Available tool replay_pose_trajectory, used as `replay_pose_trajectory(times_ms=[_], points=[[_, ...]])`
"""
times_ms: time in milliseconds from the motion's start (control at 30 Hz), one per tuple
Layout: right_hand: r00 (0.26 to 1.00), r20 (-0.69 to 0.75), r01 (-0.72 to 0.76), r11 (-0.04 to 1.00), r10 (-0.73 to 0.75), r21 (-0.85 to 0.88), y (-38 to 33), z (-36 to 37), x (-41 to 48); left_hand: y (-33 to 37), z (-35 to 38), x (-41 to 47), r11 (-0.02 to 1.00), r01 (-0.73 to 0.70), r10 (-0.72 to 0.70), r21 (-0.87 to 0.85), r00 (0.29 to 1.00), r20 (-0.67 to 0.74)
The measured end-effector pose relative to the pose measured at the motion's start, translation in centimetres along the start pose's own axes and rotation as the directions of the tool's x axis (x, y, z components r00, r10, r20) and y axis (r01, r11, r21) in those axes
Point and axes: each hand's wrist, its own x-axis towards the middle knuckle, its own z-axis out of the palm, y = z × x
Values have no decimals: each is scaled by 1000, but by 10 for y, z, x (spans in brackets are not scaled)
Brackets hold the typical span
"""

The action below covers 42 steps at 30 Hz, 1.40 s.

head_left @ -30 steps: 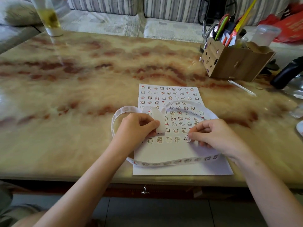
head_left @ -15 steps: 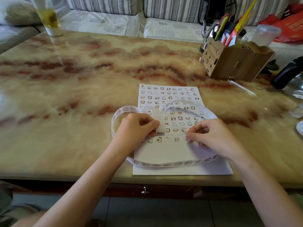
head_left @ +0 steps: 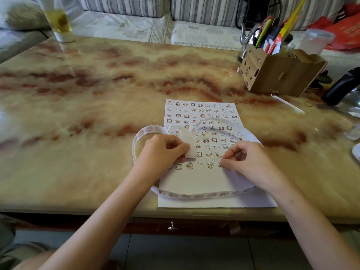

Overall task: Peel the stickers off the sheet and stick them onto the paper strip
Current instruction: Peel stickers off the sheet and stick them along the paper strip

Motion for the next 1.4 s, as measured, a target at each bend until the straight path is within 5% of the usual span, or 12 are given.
replay_pose_trajectory(times_ms=[533,900,1400], points=[[998,63,-1,998,5,-61,2,-5,5,0,0,1,1000,-31,31,7,1000,4],[894,-159,438,890,-418,128,-38,18,-19,18,-2,-7,960,-198,185,-198,979,-84],[871,-199,485,852,-449,198,-37,19,-16,14,1,-5,952,-219,228,-214,973,21]])
